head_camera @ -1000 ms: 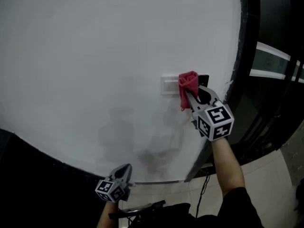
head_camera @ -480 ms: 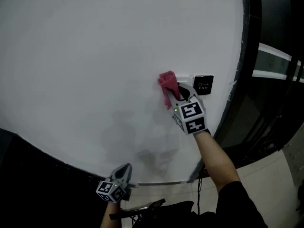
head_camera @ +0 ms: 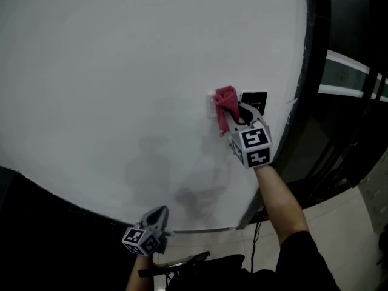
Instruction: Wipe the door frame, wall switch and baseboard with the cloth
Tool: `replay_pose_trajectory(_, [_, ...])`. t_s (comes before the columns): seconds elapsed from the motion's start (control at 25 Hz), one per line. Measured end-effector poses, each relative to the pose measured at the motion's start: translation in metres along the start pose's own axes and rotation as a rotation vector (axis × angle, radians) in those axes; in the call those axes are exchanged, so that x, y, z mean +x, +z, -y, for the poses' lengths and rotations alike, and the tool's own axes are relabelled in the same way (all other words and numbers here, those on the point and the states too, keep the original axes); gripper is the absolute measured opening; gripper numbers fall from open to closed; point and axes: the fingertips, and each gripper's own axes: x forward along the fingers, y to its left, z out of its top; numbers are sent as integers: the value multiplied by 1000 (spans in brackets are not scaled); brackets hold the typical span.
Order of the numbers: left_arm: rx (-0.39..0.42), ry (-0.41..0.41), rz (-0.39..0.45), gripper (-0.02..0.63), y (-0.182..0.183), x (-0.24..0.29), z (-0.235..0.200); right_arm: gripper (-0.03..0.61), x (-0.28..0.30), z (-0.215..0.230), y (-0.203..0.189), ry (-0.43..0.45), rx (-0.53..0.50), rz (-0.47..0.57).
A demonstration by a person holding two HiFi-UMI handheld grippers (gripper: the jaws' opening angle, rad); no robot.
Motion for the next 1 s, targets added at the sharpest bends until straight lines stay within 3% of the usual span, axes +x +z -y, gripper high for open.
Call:
replay_pose_trajectory(0.24, [11, -28, 6, -9, 6, 6, 0, 83, -6, 14, -6, -46, -12, -10])
replay_pose_trajectory(0.52, [12, -34, -10, -9, 3, 14, 10, 84, -14, 29, -11, -121, -133, 5])
replay_pose_trajectory(1.0, [3, -49, -31, -9, -6, 22, 23, 84, -31, 72, -27, -125, 2, 8])
